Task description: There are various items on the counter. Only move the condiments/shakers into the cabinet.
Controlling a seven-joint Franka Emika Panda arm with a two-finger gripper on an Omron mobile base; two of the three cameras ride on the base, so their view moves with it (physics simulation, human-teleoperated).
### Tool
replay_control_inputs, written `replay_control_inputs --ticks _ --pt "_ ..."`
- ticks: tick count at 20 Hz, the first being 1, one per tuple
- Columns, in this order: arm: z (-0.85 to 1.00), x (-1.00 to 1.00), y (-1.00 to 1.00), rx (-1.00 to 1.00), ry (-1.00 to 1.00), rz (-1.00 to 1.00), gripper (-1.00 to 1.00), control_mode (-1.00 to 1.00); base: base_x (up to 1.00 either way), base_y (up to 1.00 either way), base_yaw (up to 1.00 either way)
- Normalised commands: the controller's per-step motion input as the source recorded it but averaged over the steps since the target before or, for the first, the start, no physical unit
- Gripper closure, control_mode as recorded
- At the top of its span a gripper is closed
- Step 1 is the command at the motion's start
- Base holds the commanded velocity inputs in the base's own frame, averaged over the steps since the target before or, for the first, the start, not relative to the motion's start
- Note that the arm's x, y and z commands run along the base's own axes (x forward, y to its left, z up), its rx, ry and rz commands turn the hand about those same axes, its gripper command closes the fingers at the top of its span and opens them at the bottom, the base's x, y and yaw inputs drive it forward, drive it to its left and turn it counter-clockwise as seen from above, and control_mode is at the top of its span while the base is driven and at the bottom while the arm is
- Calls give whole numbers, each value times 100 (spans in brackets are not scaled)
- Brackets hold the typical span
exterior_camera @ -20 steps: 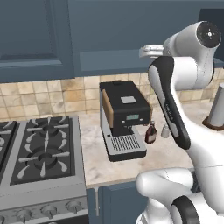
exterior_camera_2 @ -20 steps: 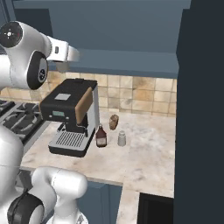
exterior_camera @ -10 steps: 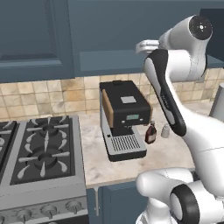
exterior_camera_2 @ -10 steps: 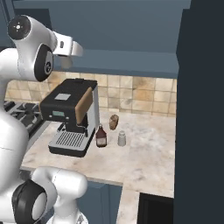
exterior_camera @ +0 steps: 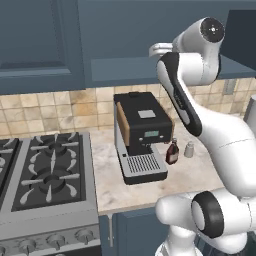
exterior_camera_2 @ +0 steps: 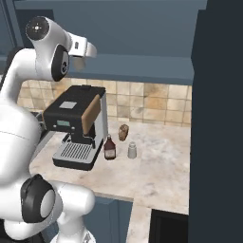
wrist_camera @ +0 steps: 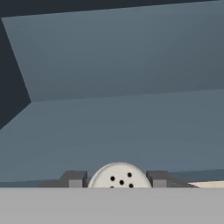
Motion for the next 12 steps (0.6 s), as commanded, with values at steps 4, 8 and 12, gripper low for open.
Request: replay_control_inputs --ticks 4,8,12 --pt "-9 69 0 0 0 0 100 -100 0 0 0" --pt "-9 75 0 0 0 0 100 -100 0 0 0" --pt "-28 67 0 0 0 0 100 -100 0 0 0"
